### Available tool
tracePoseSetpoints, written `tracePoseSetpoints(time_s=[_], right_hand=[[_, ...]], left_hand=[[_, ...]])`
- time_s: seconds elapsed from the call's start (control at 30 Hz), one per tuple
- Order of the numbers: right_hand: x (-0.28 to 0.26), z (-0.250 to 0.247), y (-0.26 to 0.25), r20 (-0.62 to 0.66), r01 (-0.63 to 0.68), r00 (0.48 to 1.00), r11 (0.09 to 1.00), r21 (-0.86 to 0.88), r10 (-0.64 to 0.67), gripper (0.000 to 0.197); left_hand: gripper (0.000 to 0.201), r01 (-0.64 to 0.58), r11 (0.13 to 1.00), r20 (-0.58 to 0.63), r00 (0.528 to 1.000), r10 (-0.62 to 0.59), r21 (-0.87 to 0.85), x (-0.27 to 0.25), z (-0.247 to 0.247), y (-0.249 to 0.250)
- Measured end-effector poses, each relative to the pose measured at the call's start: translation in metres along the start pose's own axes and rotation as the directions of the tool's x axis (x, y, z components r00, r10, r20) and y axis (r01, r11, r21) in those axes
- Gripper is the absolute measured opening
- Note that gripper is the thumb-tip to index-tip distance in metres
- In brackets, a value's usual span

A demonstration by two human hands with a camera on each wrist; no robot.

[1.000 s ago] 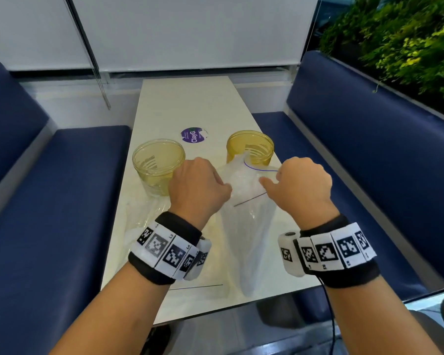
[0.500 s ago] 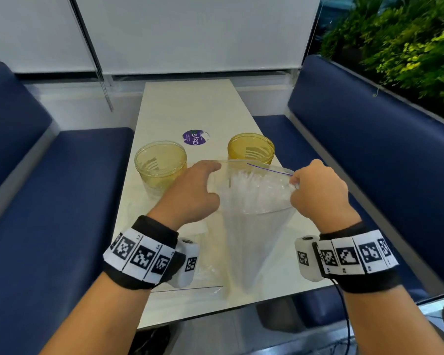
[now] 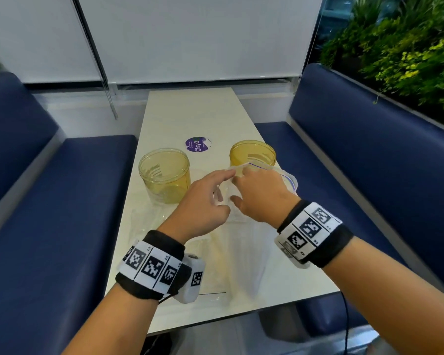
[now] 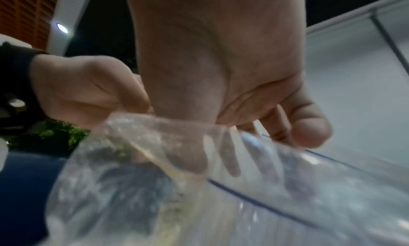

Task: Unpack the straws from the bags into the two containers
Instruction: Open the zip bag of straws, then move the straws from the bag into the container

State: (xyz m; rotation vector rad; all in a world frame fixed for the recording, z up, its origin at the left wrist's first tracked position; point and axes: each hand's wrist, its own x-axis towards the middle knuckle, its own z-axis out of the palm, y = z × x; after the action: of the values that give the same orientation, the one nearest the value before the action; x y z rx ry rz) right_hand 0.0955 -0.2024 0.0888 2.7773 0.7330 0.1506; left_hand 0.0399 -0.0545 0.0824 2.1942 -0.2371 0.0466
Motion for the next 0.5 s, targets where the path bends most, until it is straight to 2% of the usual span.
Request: tracePoseSetpoints(time_s=[0.1,0.3,0.5], right_hand=[[0.005,0.013,0.006,0.068,-0.009,0.998,1.000,0.023,0.008,0.055],[0.005,0.021,0.012,-0.026,0.034,0.999,0.999,0.043,-0.033,0.036],[0.002,0.012,0.019,-0.119,0.045,0.992,0.990,0.133,-0.029,0.035]], left_hand=[[0.075,-0.026,0.999,-0.022,0.999,0.025,-0.022,-0.002,0.004,-0.006],[0.069,-0.041,0.996,-0.082,0.996,0.034,-0.078,0.003,0.009,-0.019],[0.073,-0.040,0.974,-0.128,0.992,0.012,-0.221,0.010,0.021,-0.033]])
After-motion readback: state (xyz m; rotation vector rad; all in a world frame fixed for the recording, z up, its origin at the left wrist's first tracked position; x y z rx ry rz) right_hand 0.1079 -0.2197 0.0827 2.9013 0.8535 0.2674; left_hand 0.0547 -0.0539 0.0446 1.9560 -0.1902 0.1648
